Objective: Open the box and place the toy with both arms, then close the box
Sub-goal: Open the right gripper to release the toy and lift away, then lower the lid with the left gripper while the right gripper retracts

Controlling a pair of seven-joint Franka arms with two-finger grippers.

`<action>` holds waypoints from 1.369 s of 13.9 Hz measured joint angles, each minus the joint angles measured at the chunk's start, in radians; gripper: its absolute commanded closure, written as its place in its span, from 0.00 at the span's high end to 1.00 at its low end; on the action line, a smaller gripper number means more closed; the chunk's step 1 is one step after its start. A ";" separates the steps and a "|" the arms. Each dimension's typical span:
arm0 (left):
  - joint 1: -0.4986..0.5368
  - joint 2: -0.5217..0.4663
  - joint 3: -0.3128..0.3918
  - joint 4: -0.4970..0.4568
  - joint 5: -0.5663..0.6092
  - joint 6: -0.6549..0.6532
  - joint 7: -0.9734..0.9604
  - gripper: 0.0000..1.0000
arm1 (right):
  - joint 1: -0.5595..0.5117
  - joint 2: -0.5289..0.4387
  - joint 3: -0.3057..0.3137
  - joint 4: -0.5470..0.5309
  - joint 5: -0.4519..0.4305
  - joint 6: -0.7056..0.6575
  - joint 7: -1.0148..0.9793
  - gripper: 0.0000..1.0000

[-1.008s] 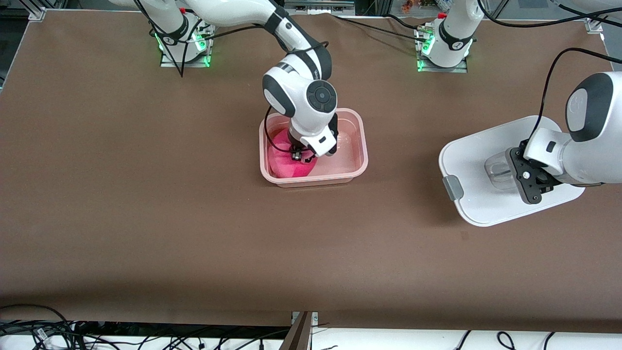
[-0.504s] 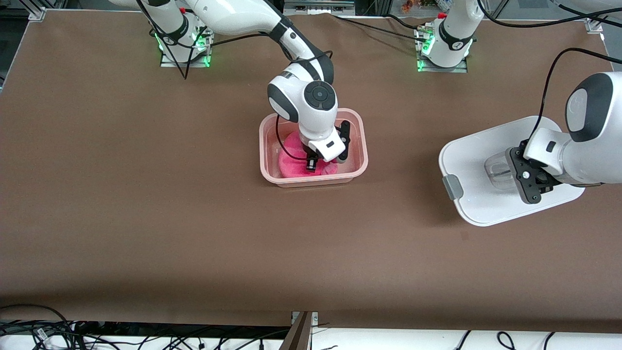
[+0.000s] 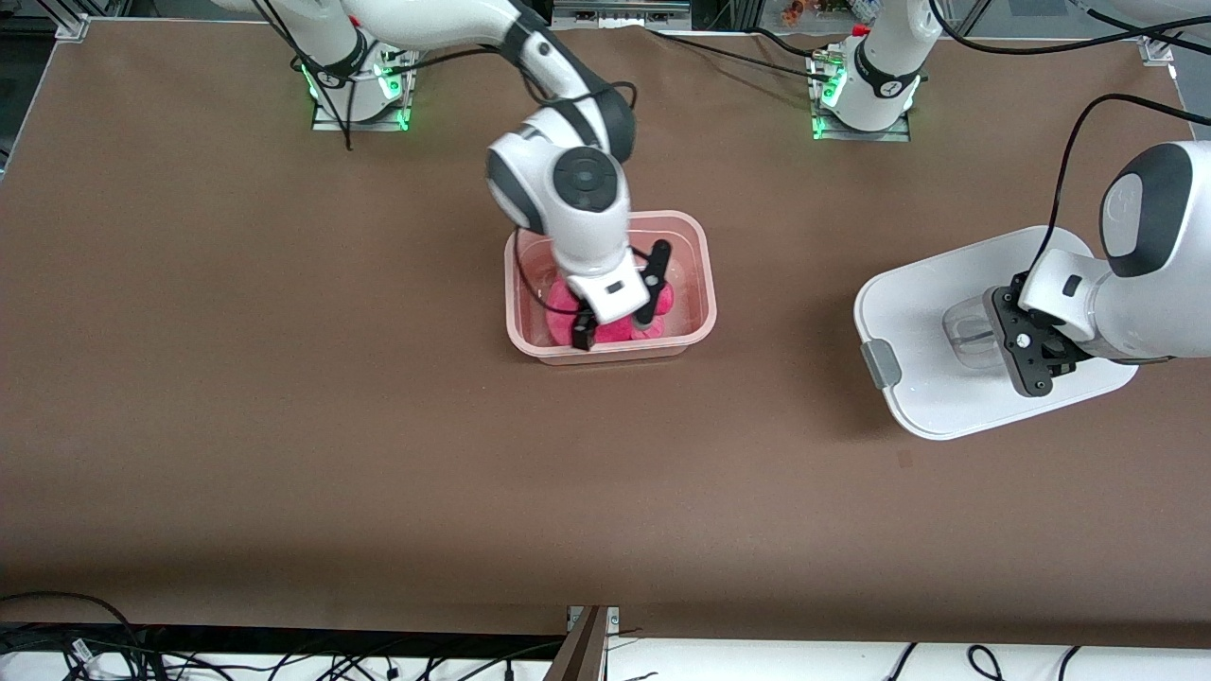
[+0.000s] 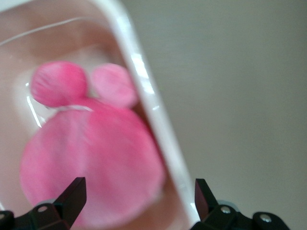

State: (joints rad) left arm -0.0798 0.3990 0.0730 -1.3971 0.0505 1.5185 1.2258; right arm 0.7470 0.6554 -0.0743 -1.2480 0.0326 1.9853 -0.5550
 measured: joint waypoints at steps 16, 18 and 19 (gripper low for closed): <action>-0.397 0.120 -0.320 -0.001 -0.038 0.269 -0.441 0.00 | -0.458 -0.681 -0.170 -0.314 0.060 -0.467 0.235 1.00; -0.479 0.155 -0.319 -0.001 -0.037 0.313 -0.539 0.00 | -0.470 -0.738 -0.150 -0.381 0.030 -0.467 0.343 1.00; -0.504 0.164 -0.318 -0.001 -0.037 0.321 -0.569 0.00 | -0.470 -0.753 -0.137 -0.401 0.026 -0.467 0.390 1.00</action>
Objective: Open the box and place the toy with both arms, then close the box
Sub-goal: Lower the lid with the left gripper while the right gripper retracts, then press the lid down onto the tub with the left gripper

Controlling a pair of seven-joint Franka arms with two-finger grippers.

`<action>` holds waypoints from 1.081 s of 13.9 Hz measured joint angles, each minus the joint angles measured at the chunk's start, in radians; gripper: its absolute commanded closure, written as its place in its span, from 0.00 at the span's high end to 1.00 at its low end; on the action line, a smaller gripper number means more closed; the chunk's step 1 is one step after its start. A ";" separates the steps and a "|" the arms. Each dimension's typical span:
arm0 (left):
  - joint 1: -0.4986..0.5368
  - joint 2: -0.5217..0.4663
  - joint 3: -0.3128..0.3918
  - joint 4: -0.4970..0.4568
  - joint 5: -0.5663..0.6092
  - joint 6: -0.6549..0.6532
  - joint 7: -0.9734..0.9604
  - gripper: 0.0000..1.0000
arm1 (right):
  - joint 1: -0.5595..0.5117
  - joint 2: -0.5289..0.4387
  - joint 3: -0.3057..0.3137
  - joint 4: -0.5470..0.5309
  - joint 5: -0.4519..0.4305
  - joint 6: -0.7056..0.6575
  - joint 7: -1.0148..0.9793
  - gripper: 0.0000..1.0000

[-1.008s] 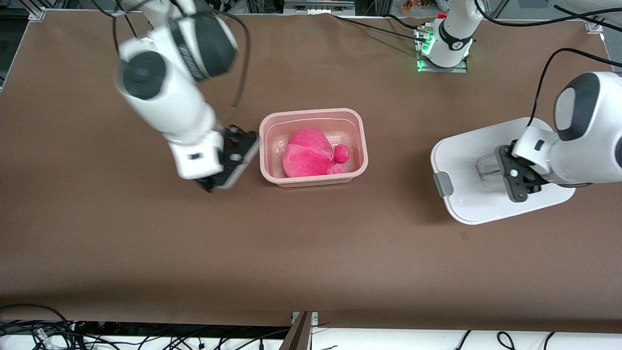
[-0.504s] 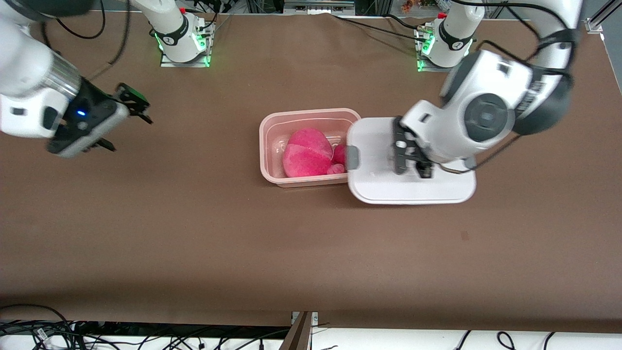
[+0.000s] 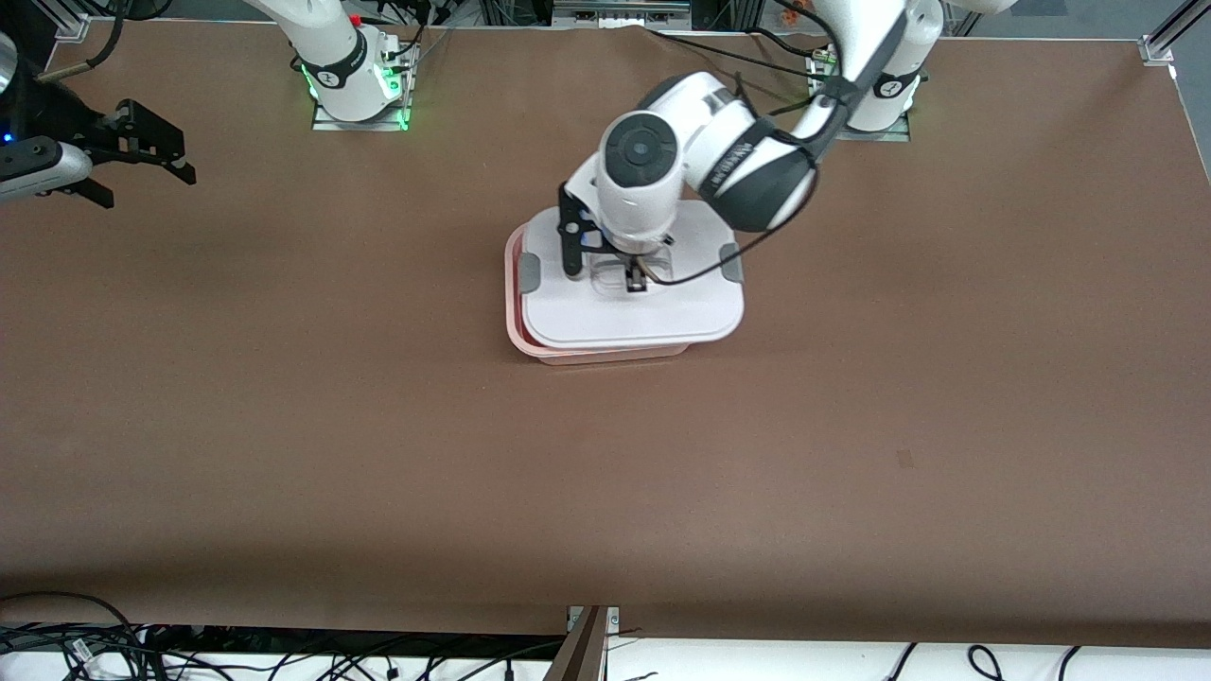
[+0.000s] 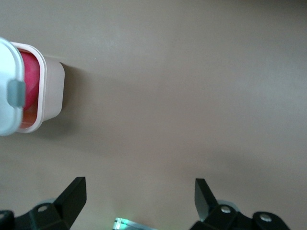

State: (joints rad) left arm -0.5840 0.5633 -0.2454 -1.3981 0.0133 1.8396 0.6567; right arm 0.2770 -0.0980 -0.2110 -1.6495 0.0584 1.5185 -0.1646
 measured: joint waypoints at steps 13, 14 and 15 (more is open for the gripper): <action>-0.029 0.055 0.014 0.004 0.029 0.078 -0.086 0.00 | 0.001 0.032 0.041 0.024 -0.055 0.009 0.078 1.00; -0.029 0.057 0.014 0.004 0.029 0.080 -0.090 0.00 | 0.001 0.034 0.040 0.031 -0.055 0.009 0.078 1.00; -0.029 0.057 0.014 0.004 0.029 0.081 -0.093 0.00 | 0.001 0.034 0.040 0.035 -0.055 0.007 0.078 1.00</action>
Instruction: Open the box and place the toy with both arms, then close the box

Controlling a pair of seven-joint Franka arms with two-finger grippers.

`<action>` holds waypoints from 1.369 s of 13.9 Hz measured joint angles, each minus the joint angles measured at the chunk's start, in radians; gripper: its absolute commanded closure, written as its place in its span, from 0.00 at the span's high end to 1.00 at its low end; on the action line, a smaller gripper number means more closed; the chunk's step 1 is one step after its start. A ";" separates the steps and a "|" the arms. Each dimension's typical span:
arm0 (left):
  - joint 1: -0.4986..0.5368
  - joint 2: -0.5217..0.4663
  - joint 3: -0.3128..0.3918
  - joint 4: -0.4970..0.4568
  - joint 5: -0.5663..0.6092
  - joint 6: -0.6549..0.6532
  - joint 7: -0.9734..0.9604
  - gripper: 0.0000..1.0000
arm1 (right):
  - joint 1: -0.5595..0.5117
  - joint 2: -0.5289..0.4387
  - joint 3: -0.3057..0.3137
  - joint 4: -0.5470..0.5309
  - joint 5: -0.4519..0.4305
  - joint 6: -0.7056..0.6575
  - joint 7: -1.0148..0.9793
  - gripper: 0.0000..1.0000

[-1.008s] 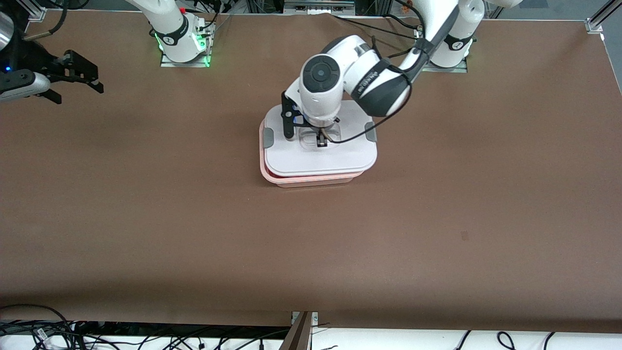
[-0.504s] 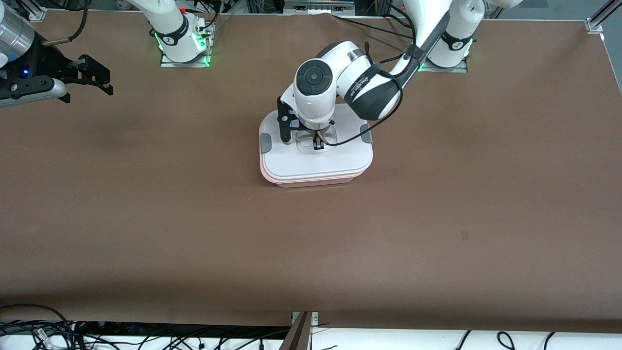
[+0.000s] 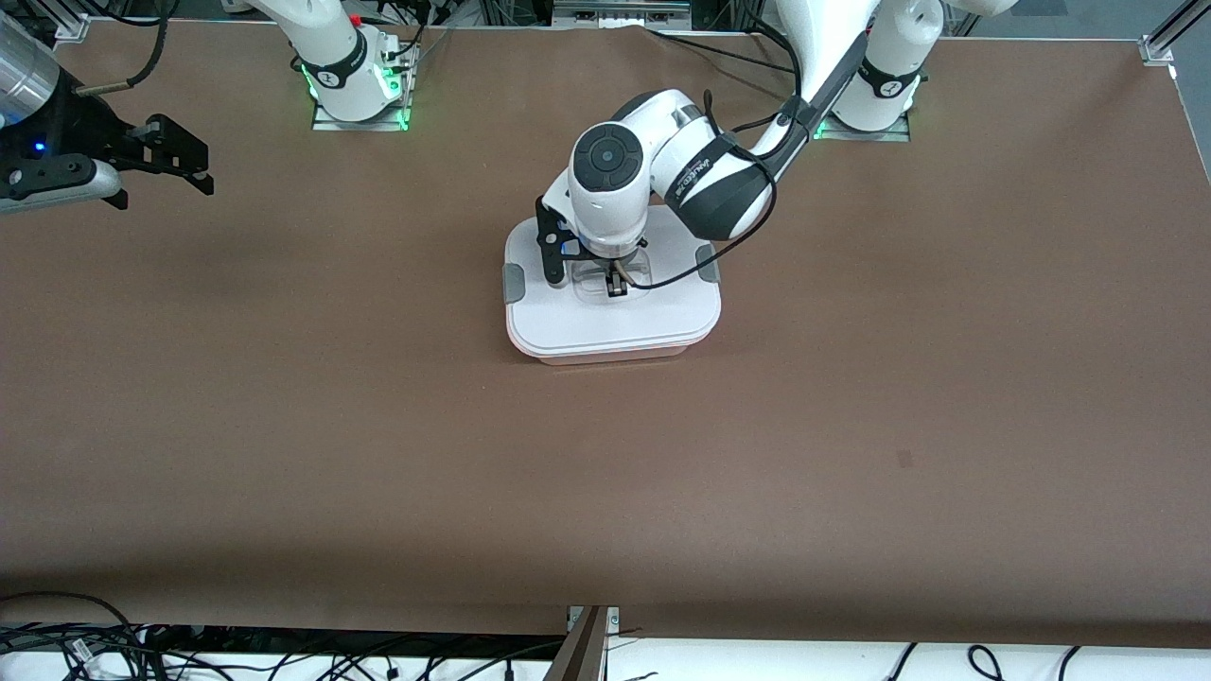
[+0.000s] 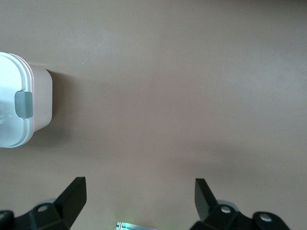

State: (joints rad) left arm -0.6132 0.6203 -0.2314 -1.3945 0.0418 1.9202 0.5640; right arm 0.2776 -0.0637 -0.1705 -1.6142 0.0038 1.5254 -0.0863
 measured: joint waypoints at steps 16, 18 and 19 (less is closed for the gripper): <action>-0.006 0.030 -0.001 0.036 0.033 0.005 -0.005 0.00 | 0.015 0.010 0.006 0.004 0.000 -0.039 0.046 1.00; -0.009 0.032 -0.001 0.036 0.038 0.004 -0.005 0.65 | 0.018 0.010 0.008 0.006 0.000 -0.039 0.047 1.00; -0.009 0.032 -0.001 0.037 0.038 0.004 -0.006 1.00 | 0.018 0.010 0.009 0.007 0.000 -0.039 0.047 1.00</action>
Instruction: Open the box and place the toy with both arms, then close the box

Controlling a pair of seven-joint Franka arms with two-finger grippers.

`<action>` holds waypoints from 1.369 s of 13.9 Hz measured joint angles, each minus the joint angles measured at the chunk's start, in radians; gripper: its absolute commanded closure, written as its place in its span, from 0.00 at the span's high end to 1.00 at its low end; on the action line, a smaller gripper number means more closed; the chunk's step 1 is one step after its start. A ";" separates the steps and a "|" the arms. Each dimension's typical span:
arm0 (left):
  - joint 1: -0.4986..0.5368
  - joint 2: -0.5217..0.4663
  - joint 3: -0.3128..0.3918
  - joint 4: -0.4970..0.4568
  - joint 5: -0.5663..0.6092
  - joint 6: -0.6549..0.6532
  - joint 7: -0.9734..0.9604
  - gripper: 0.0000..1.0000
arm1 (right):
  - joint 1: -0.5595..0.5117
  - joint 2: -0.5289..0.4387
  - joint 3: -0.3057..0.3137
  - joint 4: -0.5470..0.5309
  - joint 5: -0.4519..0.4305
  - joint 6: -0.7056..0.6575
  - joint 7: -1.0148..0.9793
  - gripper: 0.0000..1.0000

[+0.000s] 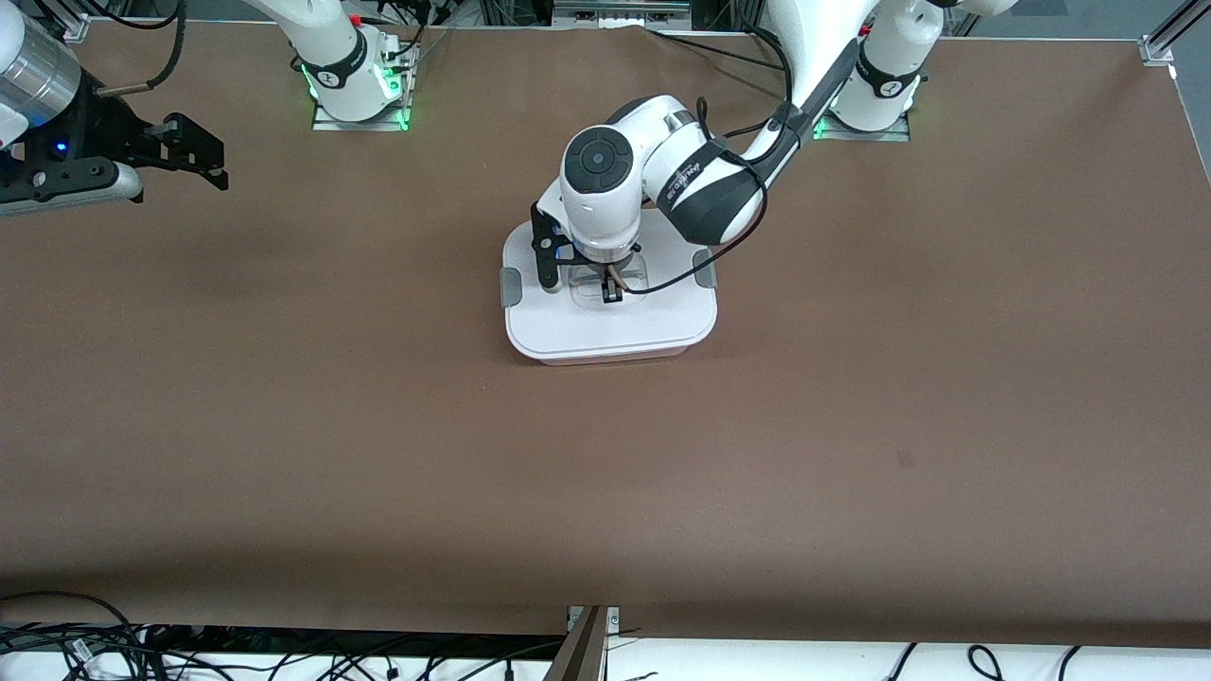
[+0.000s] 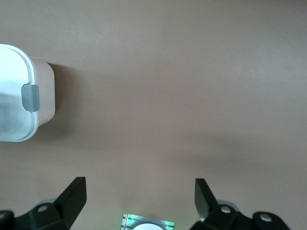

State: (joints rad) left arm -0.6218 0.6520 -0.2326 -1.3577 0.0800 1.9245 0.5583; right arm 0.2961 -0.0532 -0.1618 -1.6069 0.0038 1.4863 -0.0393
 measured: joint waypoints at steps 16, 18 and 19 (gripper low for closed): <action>0.339 0.030 0.058 0.274 -0.011 -0.143 -0.087 1.00 | 0.001 0.001 0.000 0.002 -0.019 0.001 0.001 1.00; 0.415 0.026 0.068 0.292 -0.011 -0.167 -0.087 1.00 | 0.001 0.001 0.000 0.002 -0.019 0.001 0.001 1.00; 0.440 0.022 0.079 0.298 -0.011 -0.192 -0.087 1.00 | 0.001 0.001 -0.001 0.002 -0.019 0.001 0.001 1.00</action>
State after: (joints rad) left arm -0.1822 0.6739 -0.1532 -1.0594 0.0689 1.7326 0.4717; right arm 0.2970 -0.0520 -0.1624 -1.6048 -0.0149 1.4873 -0.0380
